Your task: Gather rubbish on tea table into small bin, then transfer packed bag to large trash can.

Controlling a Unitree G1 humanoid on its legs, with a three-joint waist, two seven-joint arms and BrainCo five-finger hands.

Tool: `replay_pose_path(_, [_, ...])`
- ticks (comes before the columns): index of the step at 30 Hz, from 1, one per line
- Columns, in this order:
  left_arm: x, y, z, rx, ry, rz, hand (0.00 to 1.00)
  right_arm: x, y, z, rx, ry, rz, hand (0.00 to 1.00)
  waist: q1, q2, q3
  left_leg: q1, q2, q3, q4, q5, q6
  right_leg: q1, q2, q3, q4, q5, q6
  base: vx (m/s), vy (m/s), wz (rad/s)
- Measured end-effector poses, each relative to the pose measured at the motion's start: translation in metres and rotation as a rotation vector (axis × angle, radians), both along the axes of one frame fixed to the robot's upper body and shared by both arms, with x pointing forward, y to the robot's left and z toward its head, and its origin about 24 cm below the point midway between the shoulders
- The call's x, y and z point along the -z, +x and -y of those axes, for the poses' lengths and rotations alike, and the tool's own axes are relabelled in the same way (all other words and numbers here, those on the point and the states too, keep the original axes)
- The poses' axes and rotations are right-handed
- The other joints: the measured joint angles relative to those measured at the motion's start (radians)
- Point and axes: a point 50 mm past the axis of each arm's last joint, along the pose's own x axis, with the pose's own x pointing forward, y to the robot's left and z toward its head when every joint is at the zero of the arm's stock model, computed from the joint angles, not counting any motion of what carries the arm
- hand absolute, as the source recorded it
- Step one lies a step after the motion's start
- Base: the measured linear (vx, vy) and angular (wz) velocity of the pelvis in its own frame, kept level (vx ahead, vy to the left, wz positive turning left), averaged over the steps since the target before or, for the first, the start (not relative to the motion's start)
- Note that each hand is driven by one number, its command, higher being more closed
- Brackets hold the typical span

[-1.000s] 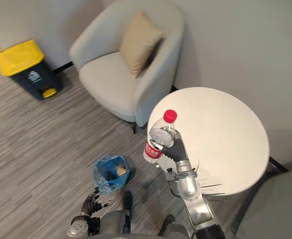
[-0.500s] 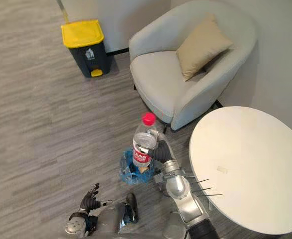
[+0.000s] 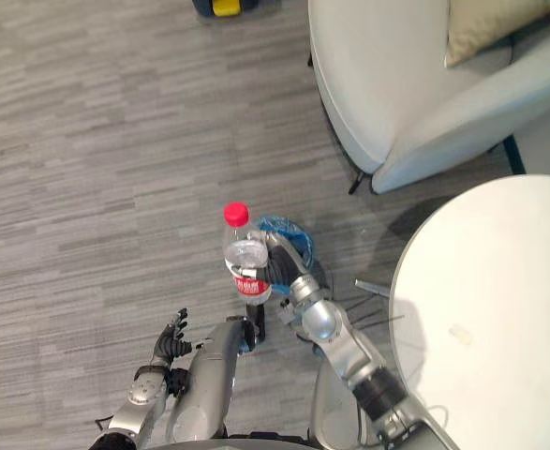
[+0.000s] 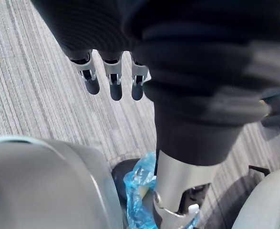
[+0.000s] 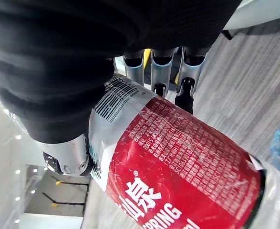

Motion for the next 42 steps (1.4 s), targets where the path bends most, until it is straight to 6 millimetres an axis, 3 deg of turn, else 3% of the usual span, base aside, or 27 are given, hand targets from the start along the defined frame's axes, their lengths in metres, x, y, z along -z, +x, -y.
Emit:
replay_pose_path(3, [-0.020, 0.023, 0.004, -0.057, -0.052, 0.100, 0.00, -0.022, 0.017, 0.003, 0.052, 0.007, 0.078, 1.00, 0.007, 0.004, 0.033, -0.124, 0.013, -0.009, 0.106, -0.034, -0.001, -0.117, -0.003, 0.000, 0.111, -0.034, -0.005, -0.13, -0.014, 0.07])
replay_pose_path(5, [-0.047, 0.046, -0.001, -0.142, -0.101, 0.225, 0.00, -0.050, 0.025, 0.000, 0.078, 0.025, 0.183, 1.00, 0.022, 0.008, 0.059, -0.266, 0.038, 0.000, 0.216, -0.065, 0.016, -0.260, -0.012, 0.005, 0.235, -0.067, -0.012, -0.17, -0.043, 0.09])
replay_pose_path(9, [-0.090, 0.068, -0.009, -0.223, -0.156, 0.418, 0.00, -0.088, 0.036, 0.002, 0.149, 0.057, 0.314, 1.00, 0.033, 0.008, 0.095, -0.439, 0.099, 0.067, 0.304, -0.069, 0.024, -0.441, -0.053, 0.000, 0.368, -0.117, -0.013, -0.15, -0.121, 0.43])
replay_pose_path(10, [-0.102, 0.072, -0.012, -0.254, -0.190, 0.474, 0.00, -0.099, 0.039, 0.006, 0.189, 0.080, 0.343, 1.00, 0.054, 0.008, 0.100, -0.502, 0.119, 0.080, 0.343, -0.066, 0.020, -0.505, -0.063, 0.000, 0.419, -0.127, -0.018, -0.11, -0.077, 0.22])
replay_pose_path(15, [-0.108, 0.071, -0.026, -0.336, -0.228, 0.511, 0.00, -0.114, 0.050, 0.009, 0.237, 0.080, 0.368, 1.00, 0.060, 0.007, 0.101, -0.601, 0.117, 0.065, 0.415, -0.066, 0.021, -0.591, -0.081, 0.001, 0.493, -0.146, -0.014, -0.07, 0.004, 0.11])
replay_pose_path(16, [-0.110, 0.071, -0.026, -0.339, -0.235, 0.517, 0.00, -0.115, 0.053, 0.010, 0.250, 0.072, 0.361, 0.00, 0.060, 0.007, 0.101, -0.610, 0.113, 0.065, 0.417, -0.065, 0.021, -0.601, -0.087, 0.001, 0.499, -0.147, -0.013, -0.06, 0.028, 0.14])
replay_pose_path(23, [-0.116, 0.073, -0.028, -0.331, -0.235, 0.538, 0.00, -0.101, 0.071, 0.026, 0.352, 0.038, 0.262, 0.00, 0.070, 0.006, 0.101, -0.641, 0.108, 0.065, 0.421, -0.065, 0.021, -0.630, -0.094, 0.000, 0.507, -0.151, -0.013, -0.05, 0.014, 0.03])
replay_pose_path(28, [-0.117, 0.073, -0.028, -0.330, -0.233, 0.540, 0.00, -0.101, 0.069, 0.023, 0.352, 0.024, 0.275, 0.00, 0.067, 0.004, 0.100, -0.640, 0.108, 0.058, 0.415, -0.062, 0.025, -0.627, -0.093, -0.008, 0.506, -0.155, -0.018, -0.03, 0.000, 0.01])
replay_pose_path(33, [-0.117, 0.074, -0.026, -0.317, -0.224, 0.530, 0.00, -0.096, 0.051, 0.019, 0.337, 0.090, 0.316, 0.00, 0.053, -0.006, 0.099, -0.617, 0.109, 0.048, 0.401, -0.056, 0.028, -0.598, -0.088, -0.020, 0.494, -0.157, -0.019, -0.03, -0.005, 0.01])
replay_pose_path(38, [-0.114, 0.072, -0.025, -0.315, -0.205, 0.520, 0.00, -0.075, 0.025, 0.012, 0.293, 0.131, 0.317, 0.00, 0.050, -0.030, 0.096, -0.563, 0.121, 0.048, 0.360, -0.051, 0.020, -0.539, -0.067, -0.029, 0.436, -0.150, -0.017, -0.05, -0.010, -0.08])
replay_pose_path(42, [-0.111, 0.072, -0.026, -0.313, -0.190, 0.506, 0.00, -0.059, 0.015, 0.009, 0.272, 0.148, 0.281, 0.00, 0.045, -0.036, 0.095, -0.545, 0.121, 0.050, 0.349, -0.051, 0.020, -0.520, -0.064, -0.030, 0.420, -0.145, -0.020, -0.01, -0.001, -0.01])
